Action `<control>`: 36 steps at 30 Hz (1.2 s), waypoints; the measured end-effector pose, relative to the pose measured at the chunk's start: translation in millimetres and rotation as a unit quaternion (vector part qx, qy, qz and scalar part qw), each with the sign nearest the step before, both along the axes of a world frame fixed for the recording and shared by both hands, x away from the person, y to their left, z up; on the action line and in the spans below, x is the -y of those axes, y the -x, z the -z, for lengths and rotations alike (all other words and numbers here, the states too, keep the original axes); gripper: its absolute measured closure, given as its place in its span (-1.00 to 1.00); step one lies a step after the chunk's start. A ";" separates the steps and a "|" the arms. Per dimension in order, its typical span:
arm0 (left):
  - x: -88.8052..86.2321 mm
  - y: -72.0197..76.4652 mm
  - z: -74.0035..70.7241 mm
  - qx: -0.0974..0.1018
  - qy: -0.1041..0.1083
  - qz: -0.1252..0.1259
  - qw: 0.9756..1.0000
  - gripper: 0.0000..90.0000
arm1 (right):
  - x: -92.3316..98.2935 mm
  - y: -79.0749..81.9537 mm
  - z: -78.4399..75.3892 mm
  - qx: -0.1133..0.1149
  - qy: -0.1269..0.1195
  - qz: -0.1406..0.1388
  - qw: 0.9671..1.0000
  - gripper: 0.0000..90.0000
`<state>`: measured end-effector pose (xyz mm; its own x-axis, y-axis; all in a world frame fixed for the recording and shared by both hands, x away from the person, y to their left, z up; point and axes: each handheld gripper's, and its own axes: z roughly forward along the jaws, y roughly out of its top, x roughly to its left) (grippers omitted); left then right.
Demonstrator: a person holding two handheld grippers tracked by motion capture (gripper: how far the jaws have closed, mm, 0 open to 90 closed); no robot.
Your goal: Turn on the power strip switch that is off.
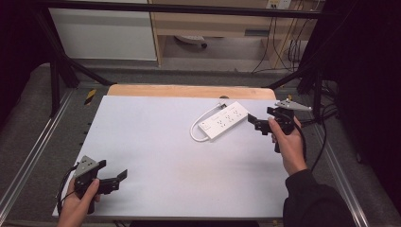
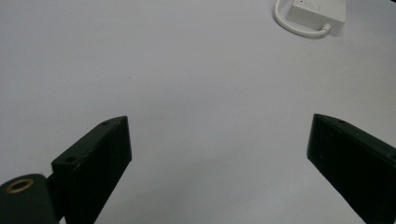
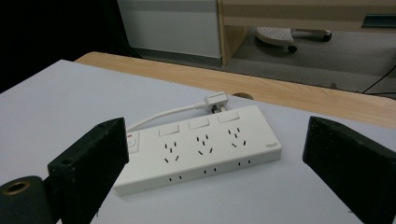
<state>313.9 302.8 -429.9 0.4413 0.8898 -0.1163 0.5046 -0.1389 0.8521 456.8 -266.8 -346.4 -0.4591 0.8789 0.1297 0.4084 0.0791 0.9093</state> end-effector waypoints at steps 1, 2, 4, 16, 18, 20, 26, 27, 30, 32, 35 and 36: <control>0.0 0.1 0.0 0.000 0.000 0.000 1.000 -0.86 | 1.8 2.6 0.9 0.004 0.003 0.002 1.000 -0.83; -0.1 0.1 0.0 0.000 0.000 0.001 1.000 -0.86 | 3.2 5.2 1.8 0.006 0.000 0.005 1.000 -0.83; -0.2 0.3 -0.1 0.001 0.001 0.001 1.000 -0.86 | 6.1 10.6 3.8 0.009 -0.001 0.005 1.000 -0.83; 13.5 -0.7 2.4 -0.002 -0.026 0.026 0.999 -0.86 | 13.0 48.0 17.3 0.044 -0.002 0.006 0.999 -0.87; 12.3 -0.7 2.2 -0.002 -0.023 0.023 0.999 -0.86 | 14.2 53.8 20.1 0.047 0.000 0.003 0.999 -0.89; 10.8 -0.6 2.7 -0.005 -0.021 0.020 1.000 -0.86 | 15.6 59.9 23.1 0.052 0.003 0.004 0.999 -0.92; 7.6 -0.2 1.3 -0.002 -0.015 0.015 1.000 -0.86 | 22.6 78.8 38.5 0.052 0.009 0.011 0.999 -0.94; 7.0 -0.1 1.4 -0.002 -0.015 0.014 1.000 -0.86 | 23.8 81.0 42.4 0.051 0.011 0.013 0.999 -0.94; 5.8 0.4 1.1 -0.002 -0.013 0.010 1.000 -0.86 | 26.9 86.8 55.7 0.037 0.020 0.016 0.999 -0.94; 5.4 0.8 0.8 -0.001 -0.012 0.010 1.000 -0.86 | 28.8 90.1 62.8 0.030 0.017 0.019 0.999 -0.94; 4.9 1.1 0.8 -0.002 -0.011 0.008 1.000 -0.86 | 30.0 95.9 76.6 0.020 0.019 0.022 0.999 -0.94; 4.9 1.1 0.9 -0.003 -0.012 0.007 1.000 -0.86 | 30.0 97.8 81.7 0.015 0.023 0.022 0.999 -0.94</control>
<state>312.8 297.9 -430.8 0.4528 0.8862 -0.0979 0.5075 -0.1659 0.8455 358.9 -296.8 -428.1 -0.4235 0.9028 0.0751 0.3843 0.1039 0.9173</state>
